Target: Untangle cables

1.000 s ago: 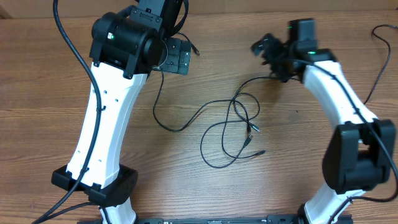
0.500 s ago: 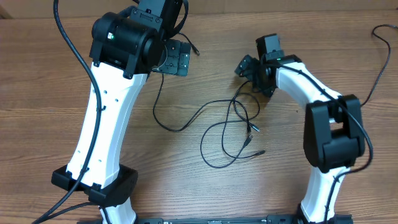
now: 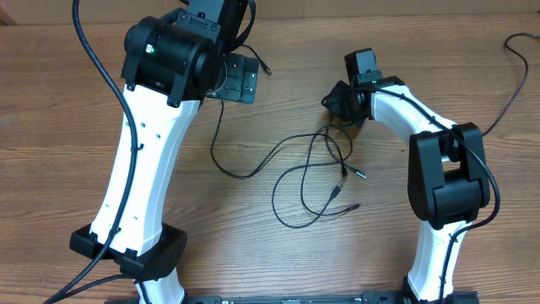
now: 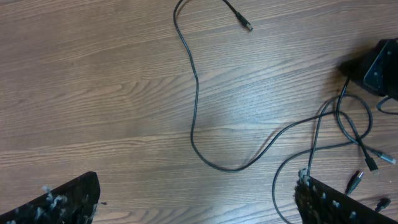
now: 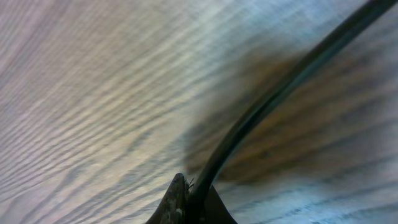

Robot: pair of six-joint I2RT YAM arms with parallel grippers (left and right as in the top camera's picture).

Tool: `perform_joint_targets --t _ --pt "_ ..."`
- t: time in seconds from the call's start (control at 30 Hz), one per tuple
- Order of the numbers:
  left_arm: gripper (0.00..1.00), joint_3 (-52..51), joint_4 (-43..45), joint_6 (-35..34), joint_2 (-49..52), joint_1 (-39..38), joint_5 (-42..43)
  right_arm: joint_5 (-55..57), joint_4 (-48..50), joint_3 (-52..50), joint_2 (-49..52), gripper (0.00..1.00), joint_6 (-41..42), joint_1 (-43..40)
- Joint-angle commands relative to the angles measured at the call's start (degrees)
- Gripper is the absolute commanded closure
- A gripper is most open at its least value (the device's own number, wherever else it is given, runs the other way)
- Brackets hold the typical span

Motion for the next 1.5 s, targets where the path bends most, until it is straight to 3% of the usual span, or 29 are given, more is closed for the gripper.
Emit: perform_joint_targets --t 0.0,0.43,0.63,0.8,0.97,1.2,1.47 --pt "0.00 -0.3 -0.1 1.1 0.2 0.0 0.0 -1.0 0.4 5.6 -5.5 0.96 -6.1 -1.3" --pt "0.00 -0.3 -0.1 1.1 1.4 0.0 0.0 -0.1 0.1 17.0 -19.4 0.96 -12.3 -2.7" --pt "0.00 -0.3 -0.1 1.1 3.6 0.0 0.0 20.2 8.3 17.7 -21.2 0.96 -19.1 -3.3" --pt "0.00 -0.3 -0.1 1.7 4.2 0.0 0.0 29.2 18.2 17.7 -21.1 0.96 -32.0 -8.0" --pt "0.00 -0.3 -0.1 2.6 4.2 0.0 0.0 26.2 33.2 17.6 -20.0 0.96 -38.4 -19.5" --pt "0.00 -0.3 -0.1 2.6 4.2 0.0 0.0 5.4 49.1 17.6 -12.8 0.96 -38.3 -35.6" --pt "0.00 -0.3 -0.1 3.2 4.2 0.0 0.0 5.0 50.1 17.6 -2.0 0.96 -38.3 -40.9"
